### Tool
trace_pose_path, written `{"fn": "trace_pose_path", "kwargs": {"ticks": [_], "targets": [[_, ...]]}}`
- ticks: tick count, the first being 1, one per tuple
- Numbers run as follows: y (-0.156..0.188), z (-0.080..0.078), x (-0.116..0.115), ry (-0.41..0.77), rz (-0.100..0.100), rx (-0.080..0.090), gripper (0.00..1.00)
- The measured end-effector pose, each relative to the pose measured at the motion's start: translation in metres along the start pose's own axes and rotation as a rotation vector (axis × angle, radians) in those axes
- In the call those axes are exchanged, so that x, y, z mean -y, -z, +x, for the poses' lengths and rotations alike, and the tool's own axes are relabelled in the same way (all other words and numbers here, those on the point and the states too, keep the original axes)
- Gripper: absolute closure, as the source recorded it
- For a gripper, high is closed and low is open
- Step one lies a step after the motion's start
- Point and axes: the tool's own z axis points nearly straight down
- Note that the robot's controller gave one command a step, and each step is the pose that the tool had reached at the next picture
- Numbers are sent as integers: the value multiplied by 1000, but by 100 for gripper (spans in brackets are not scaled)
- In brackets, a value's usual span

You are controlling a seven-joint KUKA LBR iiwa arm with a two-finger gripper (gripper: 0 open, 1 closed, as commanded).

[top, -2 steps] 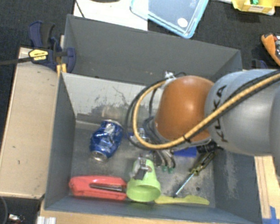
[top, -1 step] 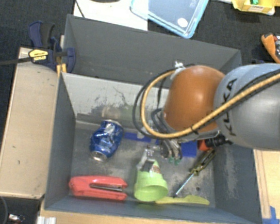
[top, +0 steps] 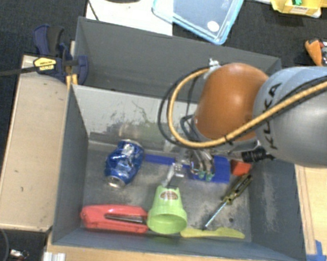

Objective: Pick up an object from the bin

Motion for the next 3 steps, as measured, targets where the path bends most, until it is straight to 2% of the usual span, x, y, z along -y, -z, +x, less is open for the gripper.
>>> {"fn": "trace_pose_path", "kwargs": {"ticks": [1, 2, 3], "targets": [[-65, -11, 25, -31, -5, 13, 0], [-84, -4, 3, -35, -2, 9, 0], [-85, -4, -6, -40, -3, 9, 100]]}}
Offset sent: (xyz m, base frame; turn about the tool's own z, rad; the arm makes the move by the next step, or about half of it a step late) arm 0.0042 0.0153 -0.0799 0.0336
